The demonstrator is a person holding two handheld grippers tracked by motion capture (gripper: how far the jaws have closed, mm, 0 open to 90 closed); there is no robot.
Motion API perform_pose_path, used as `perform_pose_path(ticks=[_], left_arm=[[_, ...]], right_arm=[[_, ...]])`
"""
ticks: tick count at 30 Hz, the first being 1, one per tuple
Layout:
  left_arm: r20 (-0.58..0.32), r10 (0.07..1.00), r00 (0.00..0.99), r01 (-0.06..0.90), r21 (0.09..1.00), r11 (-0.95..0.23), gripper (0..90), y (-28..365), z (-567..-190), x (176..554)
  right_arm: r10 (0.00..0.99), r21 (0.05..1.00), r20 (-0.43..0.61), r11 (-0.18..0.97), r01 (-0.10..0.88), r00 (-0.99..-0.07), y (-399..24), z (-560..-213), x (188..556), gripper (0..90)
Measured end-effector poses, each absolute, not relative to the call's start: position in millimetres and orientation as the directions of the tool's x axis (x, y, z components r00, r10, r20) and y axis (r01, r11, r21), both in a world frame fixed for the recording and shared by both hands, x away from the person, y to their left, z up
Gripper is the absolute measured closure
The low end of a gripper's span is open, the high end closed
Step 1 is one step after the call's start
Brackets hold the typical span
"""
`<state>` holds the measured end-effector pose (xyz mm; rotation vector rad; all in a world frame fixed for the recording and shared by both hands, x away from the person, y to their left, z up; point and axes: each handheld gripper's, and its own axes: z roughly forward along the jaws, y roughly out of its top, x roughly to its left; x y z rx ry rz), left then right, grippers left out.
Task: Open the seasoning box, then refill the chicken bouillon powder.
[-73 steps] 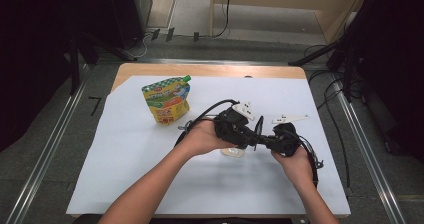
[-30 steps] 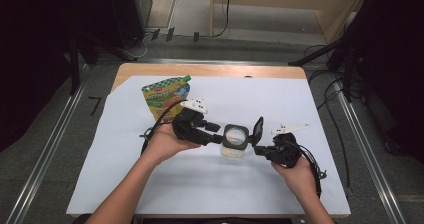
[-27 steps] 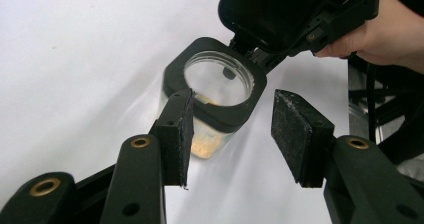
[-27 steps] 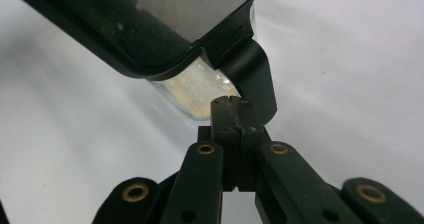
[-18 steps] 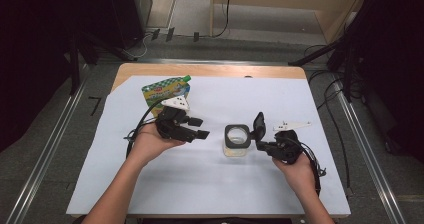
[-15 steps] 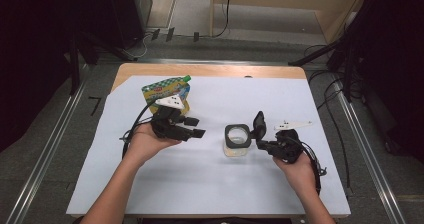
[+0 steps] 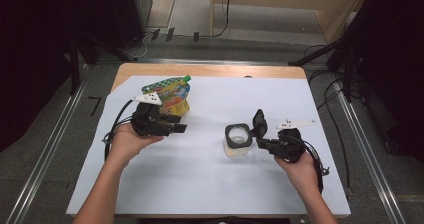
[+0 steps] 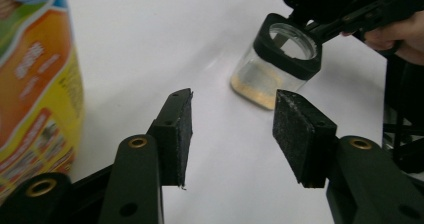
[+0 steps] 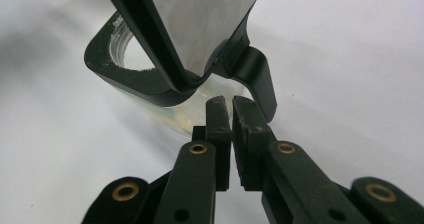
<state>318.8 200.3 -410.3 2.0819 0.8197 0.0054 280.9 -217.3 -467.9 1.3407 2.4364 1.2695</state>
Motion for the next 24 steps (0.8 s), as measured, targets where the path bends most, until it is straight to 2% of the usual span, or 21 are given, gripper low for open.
perform_pose_path(ticks=[2, 7, 14, 24], left_arm=[[-0.273, 0.564, 0.779, 0.553, 0.724, -0.413, 42.7, 203, -410, 319], [-0.282, 0.574, 0.769, 0.566, 0.717, -0.406, 41.9, 215, -410, 320], [-0.277, 0.599, 0.752, 0.574, 0.721, -0.387, 43.0, 233, -407, 322], [-0.256, 0.653, 0.713, 0.591, 0.721, -0.363, 44.2, 256, -404, 323]], right_arm=[[0.734, 0.700, 0.298, 0.267, 0.662, -0.611, -218, -468, 281, 84.3], [0.731, 0.694, 0.292, 0.282, 0.662, -0.617, -215, -471, 283, 79.3], [0.740, 0.688, 0.290, 0.279, 0.669, -0.607, -216, -469, 279, 76.3], [0.732, 0.703, 0.290, 0.274, 0.656, -0.616, -222, -472, 269, 66.7]])
